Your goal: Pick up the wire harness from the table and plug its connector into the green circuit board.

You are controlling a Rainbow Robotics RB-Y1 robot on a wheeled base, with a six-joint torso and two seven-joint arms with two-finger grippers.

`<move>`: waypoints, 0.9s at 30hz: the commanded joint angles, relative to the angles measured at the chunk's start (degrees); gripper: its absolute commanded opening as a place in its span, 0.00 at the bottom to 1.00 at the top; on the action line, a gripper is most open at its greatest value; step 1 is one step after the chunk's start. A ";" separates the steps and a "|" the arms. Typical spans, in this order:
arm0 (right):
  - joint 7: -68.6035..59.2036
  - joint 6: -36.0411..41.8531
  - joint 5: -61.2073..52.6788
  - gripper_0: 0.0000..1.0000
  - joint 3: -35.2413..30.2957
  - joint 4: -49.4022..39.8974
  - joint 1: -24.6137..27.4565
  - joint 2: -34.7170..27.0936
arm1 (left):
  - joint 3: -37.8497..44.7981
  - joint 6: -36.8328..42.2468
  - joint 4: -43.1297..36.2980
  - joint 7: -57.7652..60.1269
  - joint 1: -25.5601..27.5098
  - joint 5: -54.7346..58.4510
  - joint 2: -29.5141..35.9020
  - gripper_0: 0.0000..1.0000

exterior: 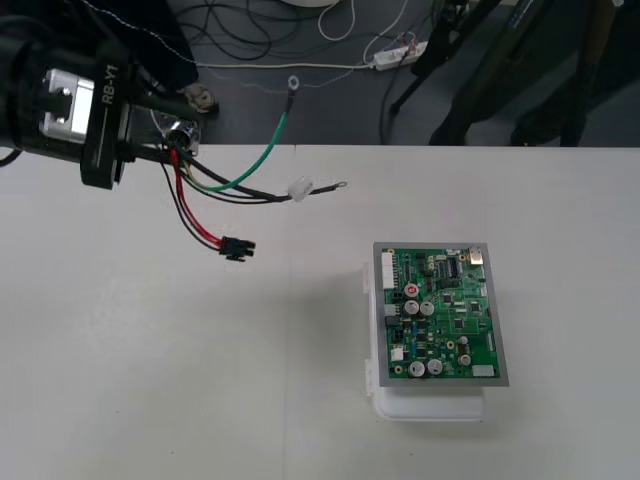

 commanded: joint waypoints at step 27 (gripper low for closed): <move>-4.29 -0.24 0.82 1.00 -0.32 -0.34 -0.96 -2.42 | 11.67 -25.14 -6.02 64.14 9.34 -16.90 -26.59 0.00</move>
